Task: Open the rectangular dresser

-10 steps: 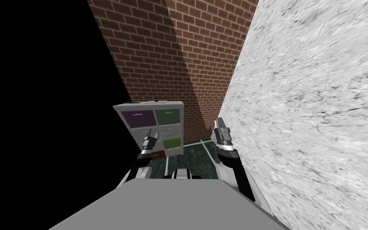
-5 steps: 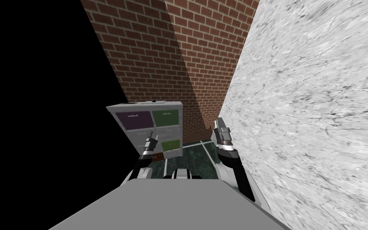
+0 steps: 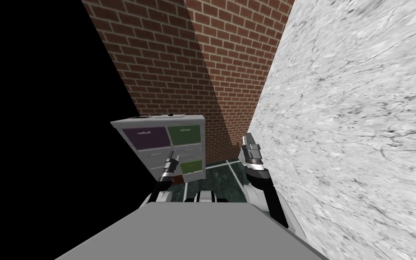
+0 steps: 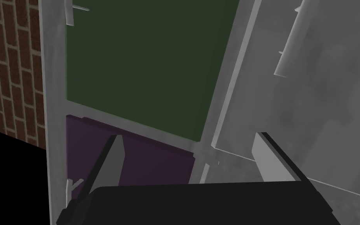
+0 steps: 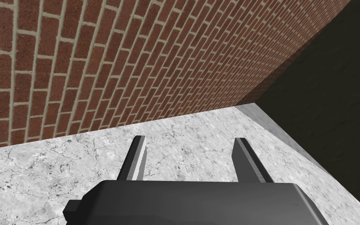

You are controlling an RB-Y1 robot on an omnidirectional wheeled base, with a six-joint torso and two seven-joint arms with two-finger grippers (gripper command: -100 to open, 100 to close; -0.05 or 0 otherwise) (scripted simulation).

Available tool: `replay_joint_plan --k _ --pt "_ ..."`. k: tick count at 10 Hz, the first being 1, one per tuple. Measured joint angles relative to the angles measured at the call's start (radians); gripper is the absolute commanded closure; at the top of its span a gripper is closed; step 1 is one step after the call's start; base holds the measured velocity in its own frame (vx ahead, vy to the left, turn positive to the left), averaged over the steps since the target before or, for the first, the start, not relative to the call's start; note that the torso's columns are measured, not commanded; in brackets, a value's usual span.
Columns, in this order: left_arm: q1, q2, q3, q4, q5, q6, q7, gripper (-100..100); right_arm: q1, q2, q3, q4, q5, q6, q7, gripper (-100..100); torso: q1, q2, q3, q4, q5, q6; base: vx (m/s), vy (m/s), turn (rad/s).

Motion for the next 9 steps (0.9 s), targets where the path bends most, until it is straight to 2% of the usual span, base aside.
replay_joint_plan --k 5,9 --pt "-0.036 -0.012 0.004 0.129 0.008 -0.024 0.009 -100 0.000 0.000 0.000 0.000 0.000 0.000 0.000 0 0.000 0.000 0.000 0.000 0.000 0.000 0.079 -0.023 -0.007" --pt "-0.059 -0.068 0.006 0.211 0.012 -0.034 0.011 -100 0.000 0.000 0.000 0.000 0.000 0.000 0.000 0 0.000 0.001 0.001 0.000 0.000 0.000 0.061 -0.024 -0.006"
